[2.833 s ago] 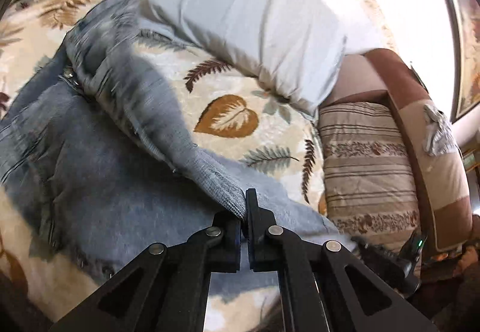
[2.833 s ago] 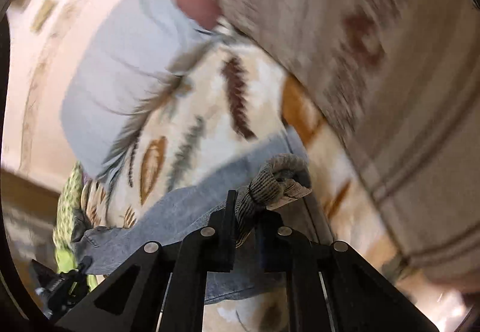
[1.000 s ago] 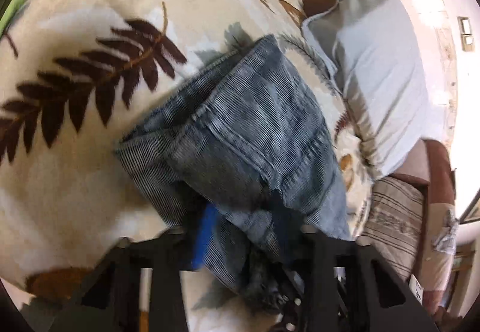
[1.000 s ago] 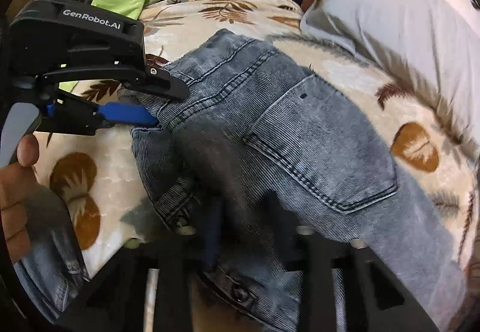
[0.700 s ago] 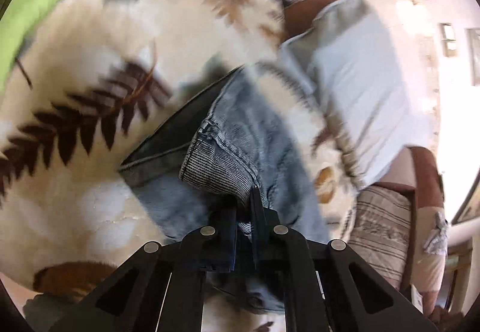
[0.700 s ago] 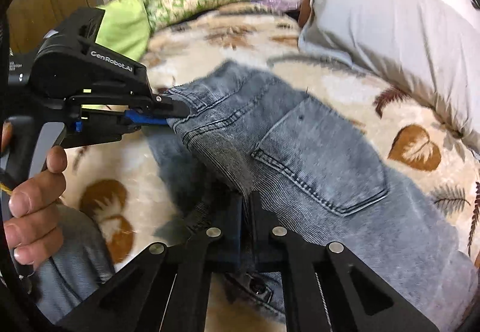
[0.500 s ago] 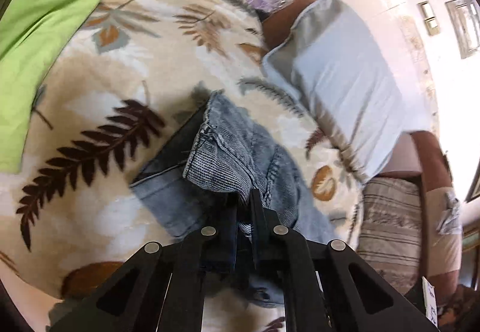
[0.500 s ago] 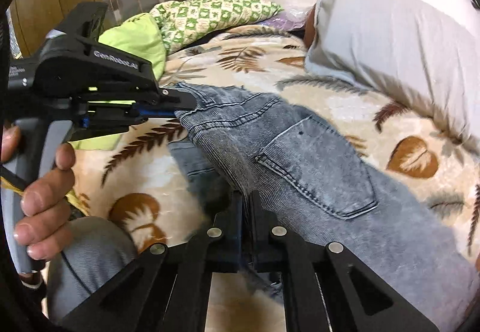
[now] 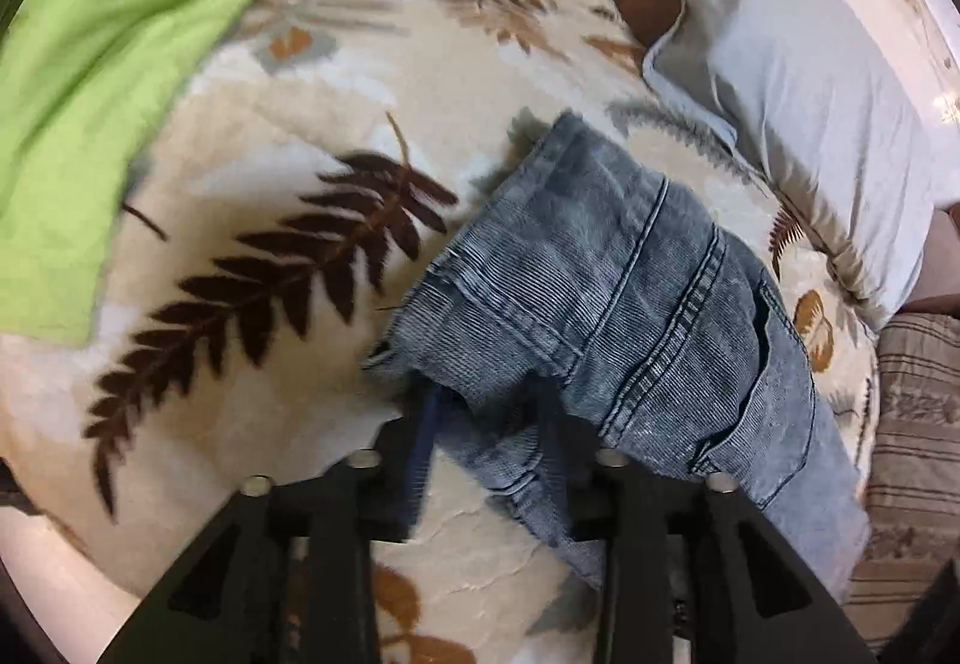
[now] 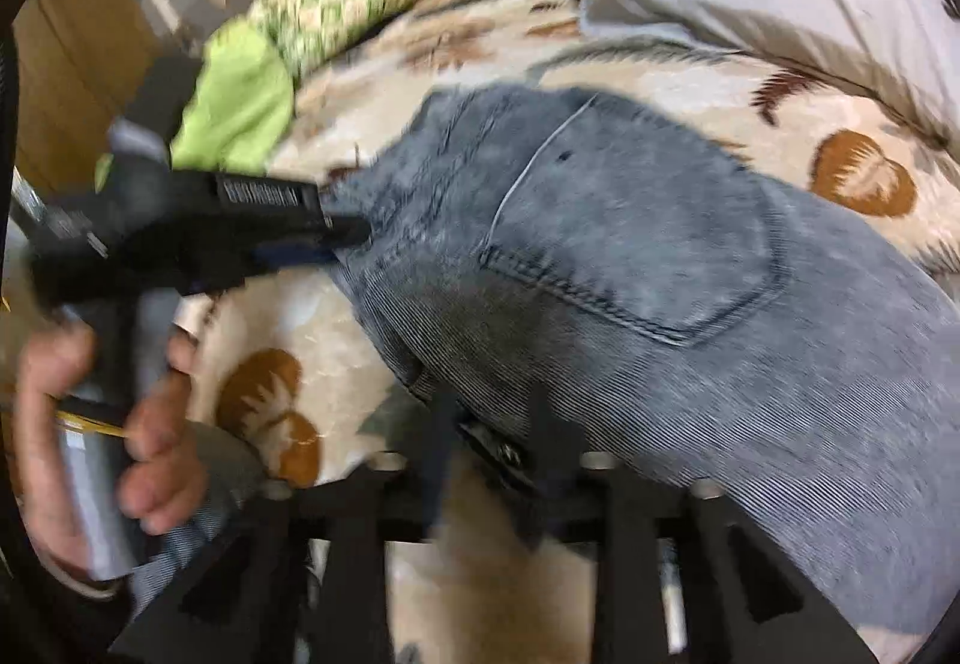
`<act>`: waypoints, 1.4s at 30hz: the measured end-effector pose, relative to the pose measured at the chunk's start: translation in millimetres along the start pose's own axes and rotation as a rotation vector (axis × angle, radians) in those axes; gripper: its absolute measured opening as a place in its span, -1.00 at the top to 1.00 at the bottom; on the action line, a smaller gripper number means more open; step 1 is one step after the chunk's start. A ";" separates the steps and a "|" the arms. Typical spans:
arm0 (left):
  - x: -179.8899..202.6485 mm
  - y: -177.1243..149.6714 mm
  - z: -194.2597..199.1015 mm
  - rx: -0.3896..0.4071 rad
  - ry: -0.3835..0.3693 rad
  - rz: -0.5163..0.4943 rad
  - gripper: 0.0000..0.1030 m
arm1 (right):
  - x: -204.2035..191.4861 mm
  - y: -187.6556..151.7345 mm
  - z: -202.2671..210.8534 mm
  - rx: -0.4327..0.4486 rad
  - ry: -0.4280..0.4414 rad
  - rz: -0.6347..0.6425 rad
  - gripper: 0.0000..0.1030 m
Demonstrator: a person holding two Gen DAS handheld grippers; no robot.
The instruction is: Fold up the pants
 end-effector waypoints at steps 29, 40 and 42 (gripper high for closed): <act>218.3 -245.3 107.5 0.149 -0.119 -0.700 -0.22 | 219.1 -184.5 242.0 0.401 -0.037 -0.523 -0.24; 296.5 -268.0 63.0 -0.012 -0.138 -0.983 -0.21 | 275.8 -218.7 244.4 0.348 -0.059 -0.687 -0.24; 309.7 -271.1 51.5 -0.038 -0.142 -1.027 -0.20 | 282.8 -220.0 244.3 0.334 -0.076 -0.703 -0.24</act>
Point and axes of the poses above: each gripper's, at about its wrist camera, not at the fingertips, and z roughly against the way its jaws point, x to its right, y to its top, the point moved 3 cm from there along -z, roughly the way its jaws point, and after that the axes turned 11 degrees about -x, right-handed, at the moved point
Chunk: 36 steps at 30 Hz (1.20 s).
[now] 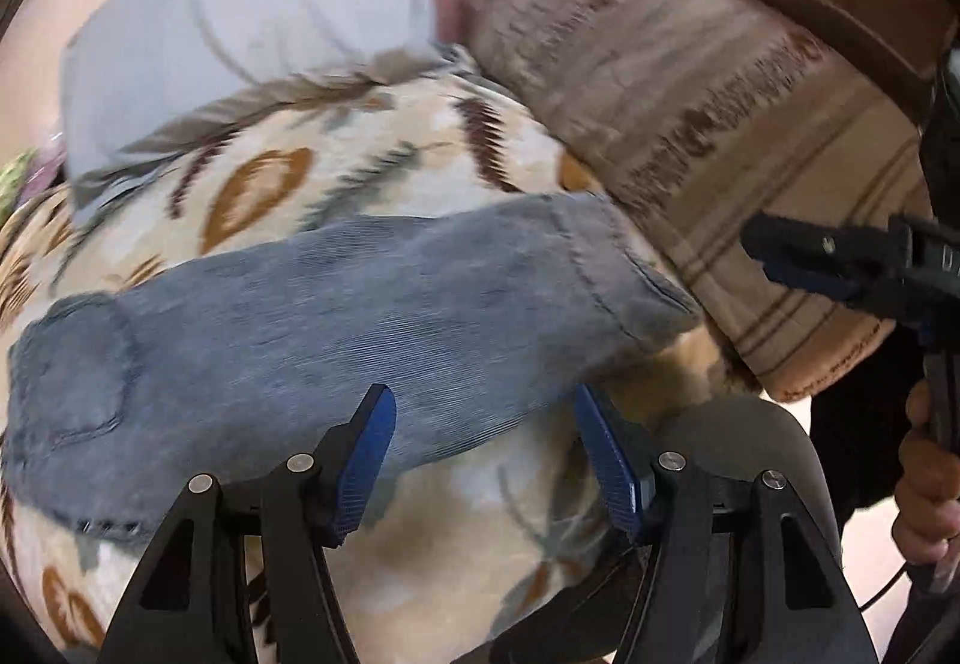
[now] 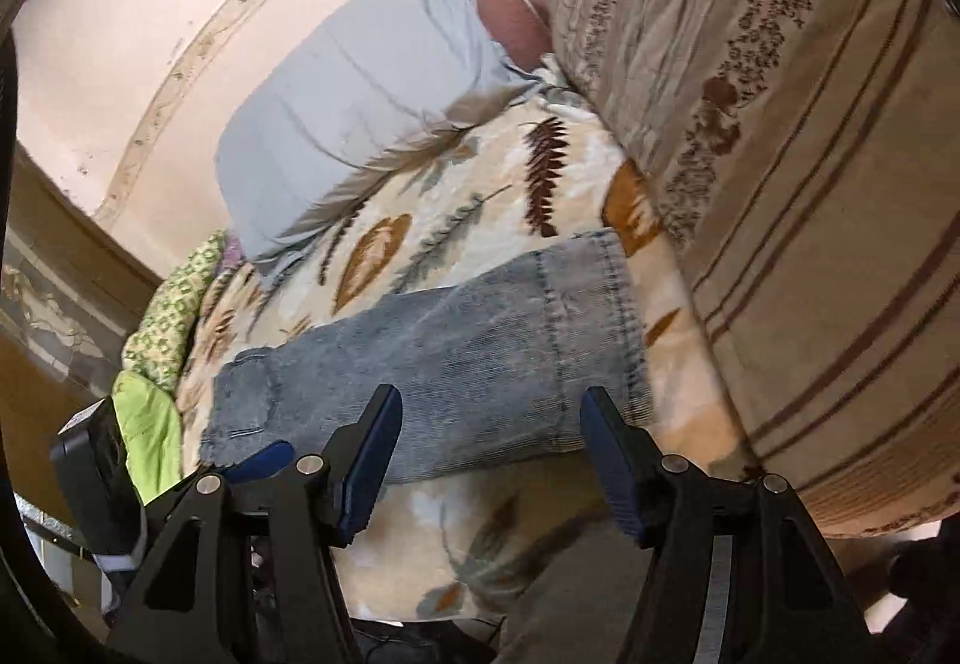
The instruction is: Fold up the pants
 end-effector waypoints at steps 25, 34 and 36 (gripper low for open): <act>75.1 45.5 -165.1 -0.063 0.044 -0.322 0.45 | 76.1 46.8 -68.6 -0.176 -0.029 -0.163 -0.24; 26.0 48.0 -156.8 -0.082 -0.238 -0.043 0.77 | 68.9 56.4 -102.9 -0.265 0.016 -0.207 -0.24; 21.0 48.8 -158.7 -0.091 -0.274 -0.011 0.77 | 71.5 55.4 -111.1 -0.288 -0.002 -0.239 -0.24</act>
Point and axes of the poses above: each gripper's, at about its wrist camera, not at the fingertips, and z roughly against the way its jaws point, x to its right, y to its top, the point moved 3 cm from there along -z, roughly the way its jaws point, and after that the axes turned 11 degrees about -x, right-handed, at the moved point
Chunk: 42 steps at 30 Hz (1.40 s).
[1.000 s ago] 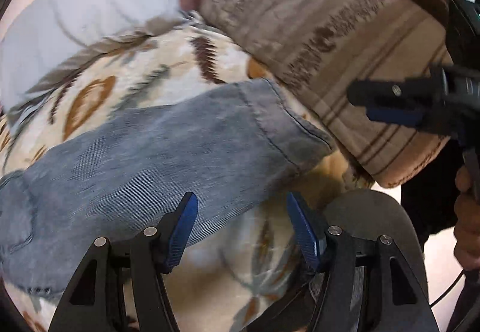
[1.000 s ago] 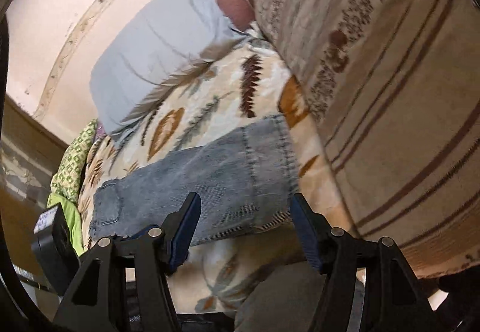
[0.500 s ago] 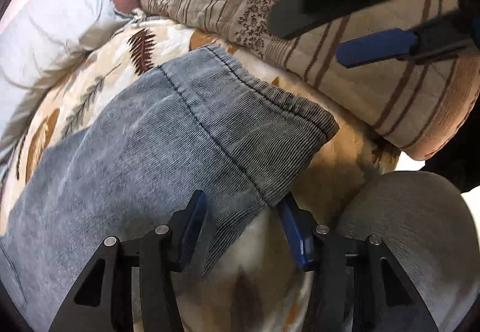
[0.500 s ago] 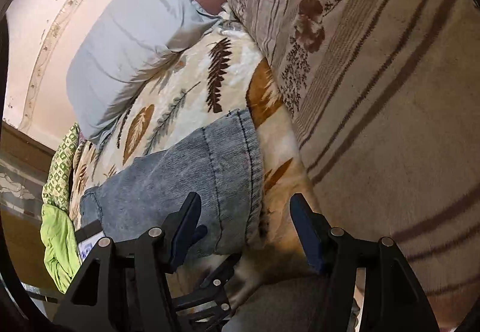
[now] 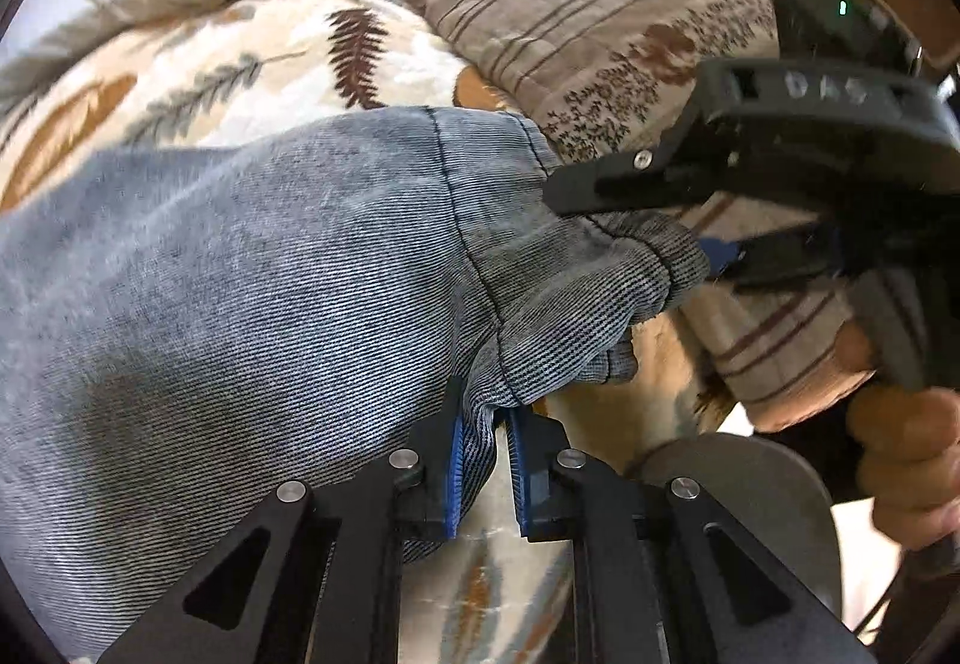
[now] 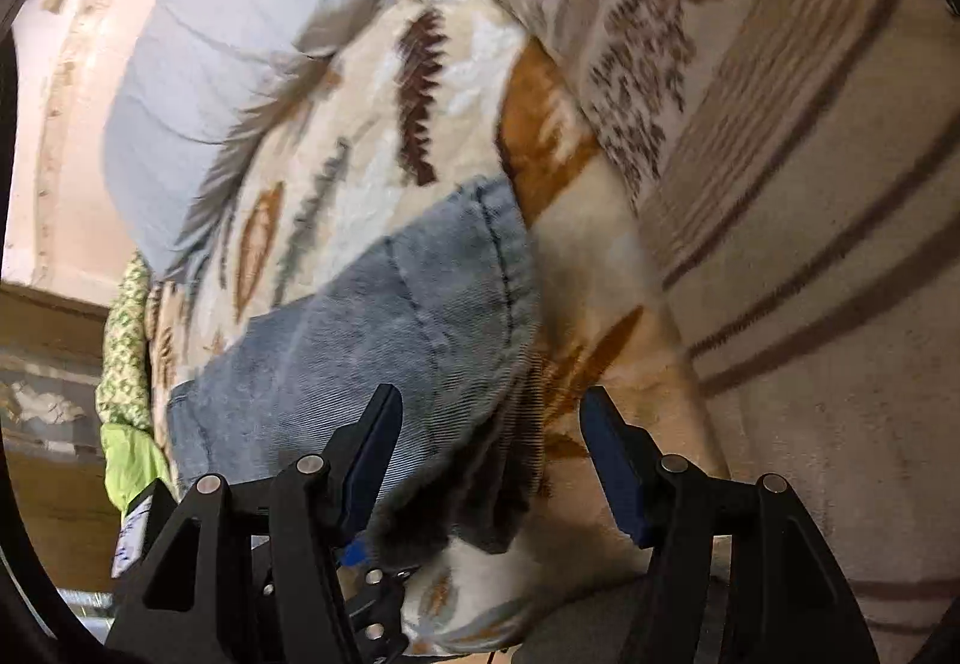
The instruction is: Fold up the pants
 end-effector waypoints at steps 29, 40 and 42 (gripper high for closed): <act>-70.1 -77.0 151.4 0.294 -0.113 0.260 0.78 | -203.6 -62.8 35.4 0.215 0.063 0.489 0.82; -162.9 -140.9 142.5 0.225 -0.137 0.542 0.78 | -285.7 -93.6 -77.1 0.035 0.059 0.598 0.82; -171.8 -143.0 134.5 0.199 -0.140 0.561 0.78 | -284.4 -90.7 -95.3 0.003 0.060 0.586 0.82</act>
Point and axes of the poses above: each gripper's, at about its wrist camera, not at the fingertips, and z roughly against the way its jaws point, x to its right, y to its top, the point moved 3 cm from there along -z, roughly the way its jaws point, and after that the axes turned 11 degrees about -x, right-handed, at the moved point
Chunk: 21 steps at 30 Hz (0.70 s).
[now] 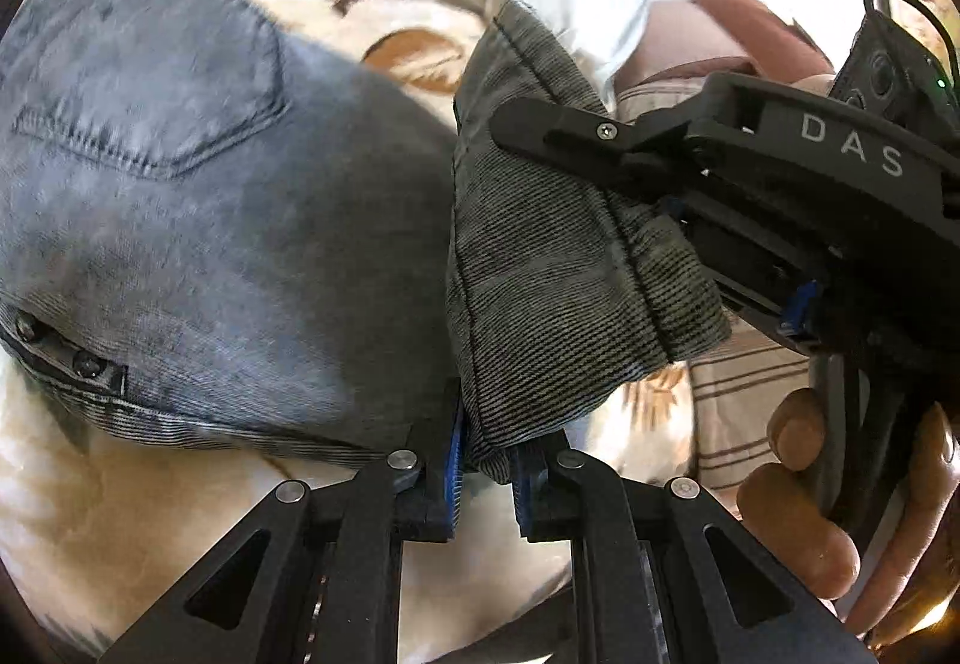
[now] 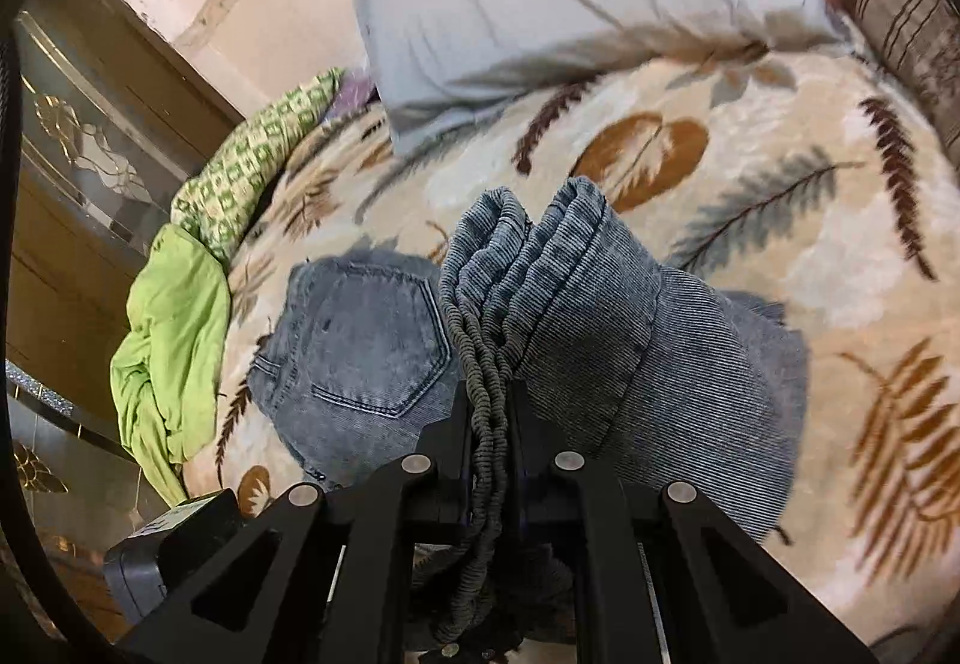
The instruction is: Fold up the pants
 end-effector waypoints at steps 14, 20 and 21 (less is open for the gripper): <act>3.0 -5.3 1.6 -0.015 0.092 -0.011 0.18 | 31.5 -8.7 33.9 0.089 0.149 -0.129 0.12; -8.9 -9.0 31.5 0.009 0.084 0.075 0.08 | 75.3 -30.2 50.8 0.088 0.041 -0.208 0.09; -11.3 -8.6 36.6 0.011 0.083 0.083 0.08 | 87.6 -36.4 46.8 0.075 0.012 -0.239 0.09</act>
Point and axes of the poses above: each gripper's, at about its wrist camera, not at the fingertips, and z roughly against the way its jaws point, x to its right, y to its top, the point moved 3 cm from there along -z, roughly the way its jaws point, and after that the axes turned 11 degrees about -x, right-handed, at the moved point
